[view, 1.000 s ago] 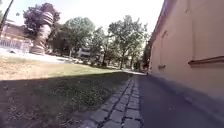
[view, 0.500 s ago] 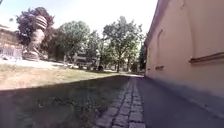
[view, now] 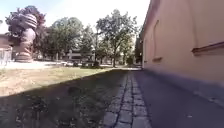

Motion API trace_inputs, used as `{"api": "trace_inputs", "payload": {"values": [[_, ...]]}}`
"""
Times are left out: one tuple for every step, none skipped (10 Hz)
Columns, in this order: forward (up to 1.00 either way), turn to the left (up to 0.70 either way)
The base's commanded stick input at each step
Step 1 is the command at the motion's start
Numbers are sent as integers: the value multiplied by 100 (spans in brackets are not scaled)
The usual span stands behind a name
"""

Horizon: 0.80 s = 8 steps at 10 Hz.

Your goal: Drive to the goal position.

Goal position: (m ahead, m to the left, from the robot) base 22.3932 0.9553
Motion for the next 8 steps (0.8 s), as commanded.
{"api": "trace_inputs", "payload": {"values": [[70,-14],[70,-14],[70,-14],[70,-14],[70,-14],[70,-14],[70,-14],[70,-14]]}}
